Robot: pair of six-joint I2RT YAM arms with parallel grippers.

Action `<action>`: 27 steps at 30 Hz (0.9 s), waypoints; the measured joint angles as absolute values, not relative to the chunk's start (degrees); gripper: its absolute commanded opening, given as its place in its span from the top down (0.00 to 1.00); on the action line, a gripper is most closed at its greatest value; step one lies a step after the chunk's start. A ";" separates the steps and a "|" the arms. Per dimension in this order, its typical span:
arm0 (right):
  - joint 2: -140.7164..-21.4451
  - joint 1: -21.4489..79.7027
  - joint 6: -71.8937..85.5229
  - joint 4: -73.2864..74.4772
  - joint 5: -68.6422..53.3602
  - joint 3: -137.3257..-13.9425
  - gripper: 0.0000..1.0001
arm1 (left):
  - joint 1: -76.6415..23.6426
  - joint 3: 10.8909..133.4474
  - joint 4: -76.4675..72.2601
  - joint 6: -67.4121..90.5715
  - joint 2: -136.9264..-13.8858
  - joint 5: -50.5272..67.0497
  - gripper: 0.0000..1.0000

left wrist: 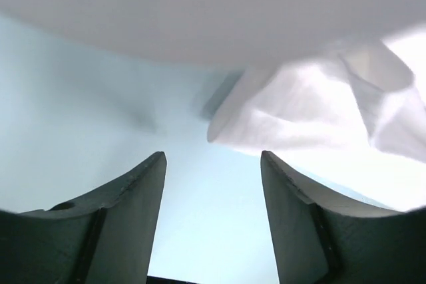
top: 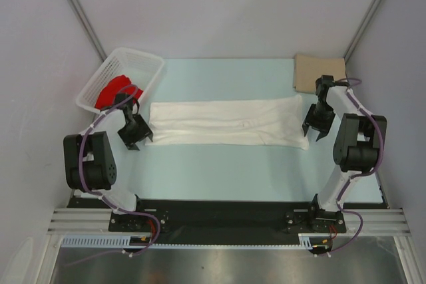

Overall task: Fold and stack the t-shirts
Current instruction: Fold the tshirt

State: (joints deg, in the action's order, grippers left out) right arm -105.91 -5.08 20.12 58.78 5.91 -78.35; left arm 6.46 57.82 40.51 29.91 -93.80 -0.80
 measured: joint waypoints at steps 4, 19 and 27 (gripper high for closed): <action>-104.09 -6.37 20.91 59.05 1.63 -80.88 0.48 | 6.11 57.84 40.49 28.82 -92.47 2.66 0.49; -114.50 -8.38 20.93 55.16 -12.49 -88.07 0.56 | 4.54 62.81 34.44 22.00 -91.59 13.34 0.46; -114.80 -8.64 20.93 55.37 -12.19 -88.77 0.61 | 3.95 63.20 34.04 21.98 -91.59 14.74 0.48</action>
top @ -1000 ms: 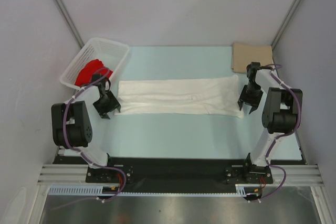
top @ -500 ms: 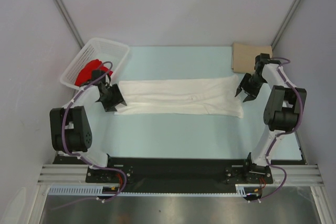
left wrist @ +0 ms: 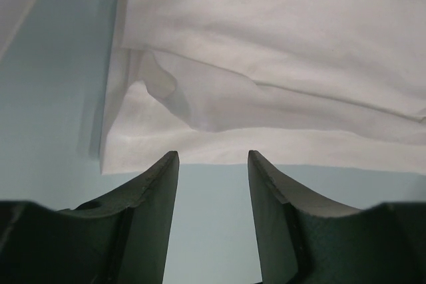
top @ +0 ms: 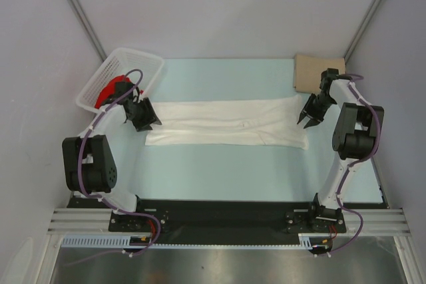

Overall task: Fold and stack the t-shirts
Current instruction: Fold the tshirt

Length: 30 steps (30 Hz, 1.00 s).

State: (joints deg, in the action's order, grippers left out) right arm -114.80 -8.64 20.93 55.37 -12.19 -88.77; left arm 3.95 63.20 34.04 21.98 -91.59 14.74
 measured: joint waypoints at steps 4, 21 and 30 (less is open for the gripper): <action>-115.57 -8.67 20.93 55.59 -10.79 -88.77 0.62 | 3.44 64.40 35.07 21.96 -91.61 14.66 0.48; -116.22 -8.93 20.86 55.35 -9.26 -88.75 0.74 | 3.11 65.89 36.38 21.98 -92.27 13.45 0.48; -117.99 -9.13 20.78 55.27 -10.11 -89.06 0.94 | 2.42 67.75 37.65 22.68 -94.91 10.28 0.58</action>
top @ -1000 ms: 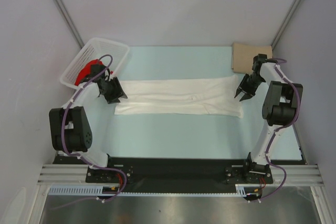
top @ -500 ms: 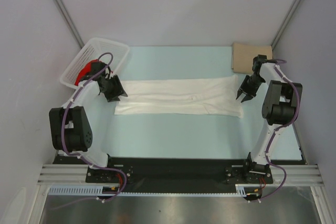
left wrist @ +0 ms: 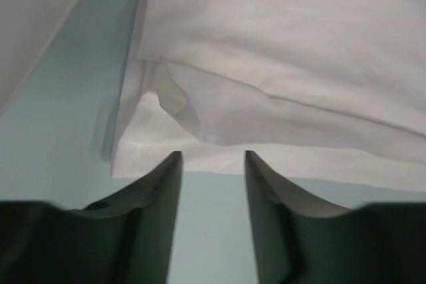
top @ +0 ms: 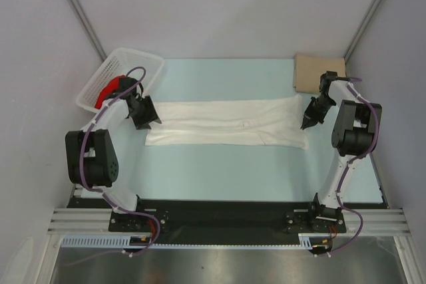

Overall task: Fold and stack the t-shirts
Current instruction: Fold the tshirt

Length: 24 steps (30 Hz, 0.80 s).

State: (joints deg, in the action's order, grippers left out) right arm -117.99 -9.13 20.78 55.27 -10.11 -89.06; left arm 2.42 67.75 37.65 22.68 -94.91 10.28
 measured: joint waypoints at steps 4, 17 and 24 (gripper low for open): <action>-117.99 -9.13 20.73 55.27 -10.28 -89.19 0.95 | 1.67 68.69 38.02 23.38 -96.42 7.44 0.46; -117.99 -9.13 20.27 55.46 -10.39 -89.60 1.00 | 0.78 71.37 37.45 25.56 -103.00 0.21 0.63; -117.93 -9.13 20.27 56.16 -10.35 -89.76 1.00 | 0.69 73.17 37.41 26.55 -104.68 -0.47 0.94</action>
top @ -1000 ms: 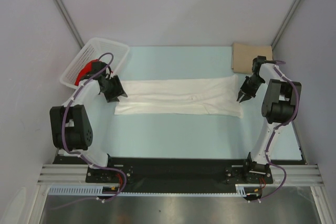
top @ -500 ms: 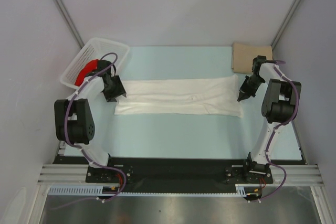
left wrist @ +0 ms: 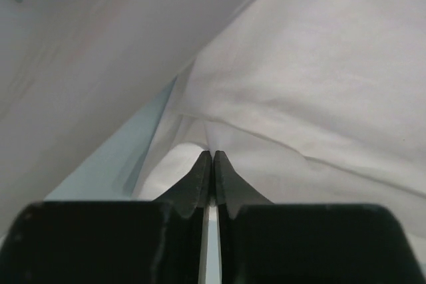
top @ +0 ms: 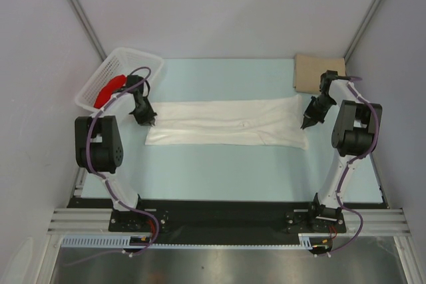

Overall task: Fold and stack the t-shirts
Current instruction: Fold the tshirt

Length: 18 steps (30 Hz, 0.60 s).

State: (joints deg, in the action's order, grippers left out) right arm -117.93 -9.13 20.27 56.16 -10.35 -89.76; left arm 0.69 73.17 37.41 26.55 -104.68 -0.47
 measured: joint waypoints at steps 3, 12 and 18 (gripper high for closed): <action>-117.05 -9.13 20.53 57.21 -10.11 -89.82 1.00 | 0.71 72.75 37.63 26.63 -103.68 -0.91 1.00; -104.68 -9.02 22.20 61.10 -10.55 -87.26 1.00 | 0.69 63.66 38.83 27.00 -91.15 -1.41 1.00; -93.65 -9.43 24.23 64.64 -11.31 -76.97 1.00 | 0.67 58.67 40.73 29.41 -84.58 -2.85 1.00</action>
State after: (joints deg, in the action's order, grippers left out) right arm -93.65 -9.43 24.23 64.64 -11.31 -76.97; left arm 0.67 58.67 40.73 29.41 -84.58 -2.85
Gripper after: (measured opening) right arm 0.053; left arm 0.012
